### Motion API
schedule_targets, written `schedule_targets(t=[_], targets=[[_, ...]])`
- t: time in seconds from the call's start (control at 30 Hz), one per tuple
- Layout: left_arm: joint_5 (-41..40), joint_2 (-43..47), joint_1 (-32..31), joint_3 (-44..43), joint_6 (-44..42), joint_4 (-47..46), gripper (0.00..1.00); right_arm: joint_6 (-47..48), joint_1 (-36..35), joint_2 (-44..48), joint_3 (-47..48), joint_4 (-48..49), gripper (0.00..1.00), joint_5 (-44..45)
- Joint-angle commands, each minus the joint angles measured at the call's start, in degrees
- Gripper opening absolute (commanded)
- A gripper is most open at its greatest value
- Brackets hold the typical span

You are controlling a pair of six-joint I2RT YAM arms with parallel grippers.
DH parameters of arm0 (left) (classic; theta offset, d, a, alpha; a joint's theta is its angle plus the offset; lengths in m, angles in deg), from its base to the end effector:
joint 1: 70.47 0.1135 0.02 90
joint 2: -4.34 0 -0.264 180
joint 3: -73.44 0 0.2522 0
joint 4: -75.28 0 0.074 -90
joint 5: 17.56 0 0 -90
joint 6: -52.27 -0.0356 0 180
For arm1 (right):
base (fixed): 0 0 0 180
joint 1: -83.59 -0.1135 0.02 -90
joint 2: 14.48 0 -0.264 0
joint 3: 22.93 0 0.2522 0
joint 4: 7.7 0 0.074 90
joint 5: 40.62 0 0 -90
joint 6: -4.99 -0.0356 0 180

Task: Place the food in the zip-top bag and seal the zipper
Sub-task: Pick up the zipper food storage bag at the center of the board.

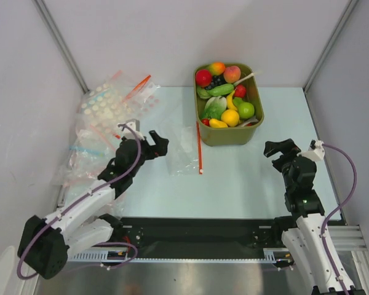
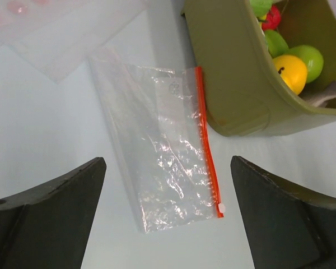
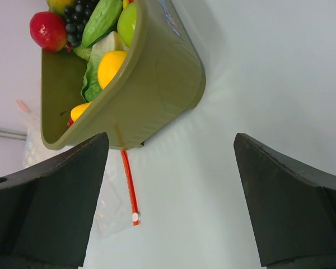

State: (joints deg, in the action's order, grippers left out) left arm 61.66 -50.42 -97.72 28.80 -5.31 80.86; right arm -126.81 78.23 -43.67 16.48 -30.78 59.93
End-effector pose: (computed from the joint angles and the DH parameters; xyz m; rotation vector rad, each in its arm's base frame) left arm 0.1994 -0.0952 0.2553 -0.2180 1.8634 -0.5522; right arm 0.1440 0.0070 0.2627 0.6912 1.6743 0.4234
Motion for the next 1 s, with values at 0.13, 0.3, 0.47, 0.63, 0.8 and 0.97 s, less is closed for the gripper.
schedule_targets(t=[0.13,0.3,0.47,0.63,0.8,0.97], targets=[[-14.2,-13.4,-16.9,-11.3,-8.7,5.2,0.95,-1.0,0.3,1.1,-0.1,-0.1,1.00,2.1],[-15.4,-28.4,-22.5,-20.3,-9.4,7.7,0.91,-1.1,0.3,0.3,-0.4,0.7,1.00,0.4],[-12.2,-40.0,-23.6,-30.2,-7.6,13.9,0.86,-0.9,0.3,0.3,-0.4,0.9,1.00,0.4],[-12.2,-46.7,-23.8,-34.2,-6.9,17.4,0.84,-0.6,0.3,1.1,-0.3,0.9,1.00,0.1],[-13.0,-50.0,-23.8,-36.2,-5.5,19.3,0.81,-0.9,0.3,2.0,-0.2,0.7,1.00,-0.4],[-13.3,-53.7,-24.4,-37.1,-5.1,19.0,0.80,-1.2,0.3,2.1,-0.4,0.9,1.00,-0.6]])
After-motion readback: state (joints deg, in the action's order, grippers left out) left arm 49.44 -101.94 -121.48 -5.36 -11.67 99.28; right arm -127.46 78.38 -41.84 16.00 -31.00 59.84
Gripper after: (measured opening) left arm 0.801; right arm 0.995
